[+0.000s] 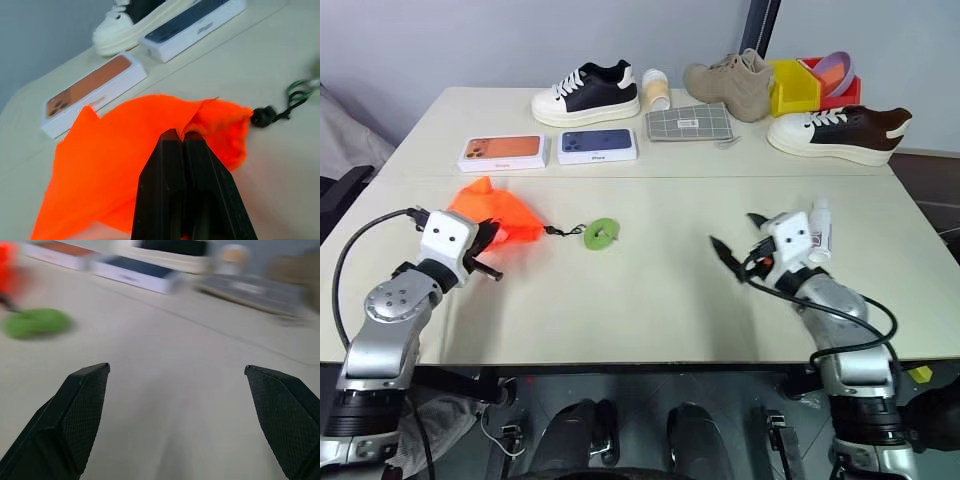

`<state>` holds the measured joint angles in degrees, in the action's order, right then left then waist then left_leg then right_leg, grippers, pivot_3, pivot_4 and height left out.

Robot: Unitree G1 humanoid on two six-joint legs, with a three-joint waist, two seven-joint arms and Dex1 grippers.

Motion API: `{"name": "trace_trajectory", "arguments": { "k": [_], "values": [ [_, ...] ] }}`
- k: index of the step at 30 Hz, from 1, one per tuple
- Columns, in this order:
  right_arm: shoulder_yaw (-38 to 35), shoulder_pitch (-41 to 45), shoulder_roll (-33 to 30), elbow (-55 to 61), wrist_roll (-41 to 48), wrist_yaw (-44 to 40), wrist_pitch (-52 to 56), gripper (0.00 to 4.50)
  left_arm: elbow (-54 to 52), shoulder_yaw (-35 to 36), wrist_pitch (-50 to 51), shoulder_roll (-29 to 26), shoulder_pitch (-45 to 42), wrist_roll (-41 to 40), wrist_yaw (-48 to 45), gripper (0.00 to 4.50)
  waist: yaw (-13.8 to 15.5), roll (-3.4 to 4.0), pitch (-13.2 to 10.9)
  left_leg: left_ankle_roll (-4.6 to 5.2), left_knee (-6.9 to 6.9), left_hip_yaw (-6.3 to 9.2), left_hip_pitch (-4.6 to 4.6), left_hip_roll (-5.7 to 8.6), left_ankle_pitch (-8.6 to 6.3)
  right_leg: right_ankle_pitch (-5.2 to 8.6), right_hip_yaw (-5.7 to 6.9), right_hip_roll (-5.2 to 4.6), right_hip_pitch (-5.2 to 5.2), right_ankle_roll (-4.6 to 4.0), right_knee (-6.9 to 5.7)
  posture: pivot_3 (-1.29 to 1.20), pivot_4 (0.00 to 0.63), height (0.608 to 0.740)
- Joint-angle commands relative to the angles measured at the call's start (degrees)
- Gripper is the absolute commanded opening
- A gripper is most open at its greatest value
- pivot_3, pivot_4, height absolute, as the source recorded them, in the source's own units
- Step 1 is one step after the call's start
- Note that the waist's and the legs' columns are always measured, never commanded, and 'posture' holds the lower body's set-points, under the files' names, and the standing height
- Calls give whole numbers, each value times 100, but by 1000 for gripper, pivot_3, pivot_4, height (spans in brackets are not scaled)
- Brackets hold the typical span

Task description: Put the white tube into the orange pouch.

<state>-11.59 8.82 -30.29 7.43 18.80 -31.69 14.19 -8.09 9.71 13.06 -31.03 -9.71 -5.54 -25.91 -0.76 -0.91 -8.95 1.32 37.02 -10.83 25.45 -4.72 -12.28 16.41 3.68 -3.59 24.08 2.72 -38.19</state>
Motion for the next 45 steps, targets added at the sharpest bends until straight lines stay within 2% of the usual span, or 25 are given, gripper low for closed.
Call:
{"name": "trace_trajectory", "arguments": {
  "k": [1,9,14,16,25,33,34,35,36,39,45],
  "values": [
    [-499,-3,-167,-221,-76,189,-216,4500,-435,-280,163,133,-212,-200,-176,16,-3,0,0,0,0,0,-1,-1,1,-1,0,2,-1,1,0,0,150,740],
    [-881,-4,-26,-751,-522,1292,-36,4500,-700,-1077,497,740,-617,-258,-295,16,-12,0,0,-26,2,1,-6,0,19,-3,-1,5,-7,9,-2,0,150,740],
    [-1078,78,257,-891,-437,1854,267,4500,-1110,-1392,846,989,-668,-441,-411,16,-21,1,0,-32,2,0,-7,0,23,-5,-3,8,-7,18,-4,0,150,740],
    [-1087,116,365,-976,-386,1924,358,4500,-1298,-1369,1001,906,-563,-563,-545,16,-23,2,1,-33,3,1,-7,0,24,-6,-3,8,-7,19,-4,0,150,740],
    [-1028,474,680,-1670,-508,2253,119,4500,-1931,-393,1475,9,469,-1386,-1125,16,-46,12,1,-35,0,1,-10,-3,24,-5,-6,10,-3,17,-10,0,150,740],
    [-1098,727,686,-2338,-480,2354,-309,4500,-1792,-151,1388,-176,592,-1476,-1117,16,-33,12,1,-36,1,1,-9,1,22,-3,-6,3,-5,14,-9,0,150,740],
    [-1095,729,693,-2360,-464,2355,-333,3953,-1786,-158,1382,-173,594,-1475,-1115,0,-39,13,1,-35,0,1,-9,1,22,-3,-6,3,-5,14,-9,0,150,740],
    [-1089,732,701,-2375,-450,2356,-351,3685,-1780,-161,1381,-162,595,-1484,-1112,0,-43,13,1,-35,-1,1,-9,0,23,-4,-6,3,-4,15,-9,0,150,740],
    [-1082,734,707,-2390,-440,2357,-369,3224,-1775,-168,1380,-154,595,-1488,-1109,0,-44,13,1,-35,-1,1,-9,0,23,-4,-7,4,-4,15,-9,0,150,740],
    [-1030,749,736,-2401,-455,2383,-387,1688,-1712,-201,1365,-121,546,-1492,-1091,0,-46,13,1,-36,-1,1,-9,0,23,-4,-7,4,-4,15,-9,0,150,740],
    [-1003,656,817,-2316,-467,2426,-431,1688,-1624,-270,1297,-22,517,-1479,-1044,0,-47,13,1,-36,-1,1,-10,0,23,-4,-7,4,-5,15,-9,0,150,740]
  ]
}}
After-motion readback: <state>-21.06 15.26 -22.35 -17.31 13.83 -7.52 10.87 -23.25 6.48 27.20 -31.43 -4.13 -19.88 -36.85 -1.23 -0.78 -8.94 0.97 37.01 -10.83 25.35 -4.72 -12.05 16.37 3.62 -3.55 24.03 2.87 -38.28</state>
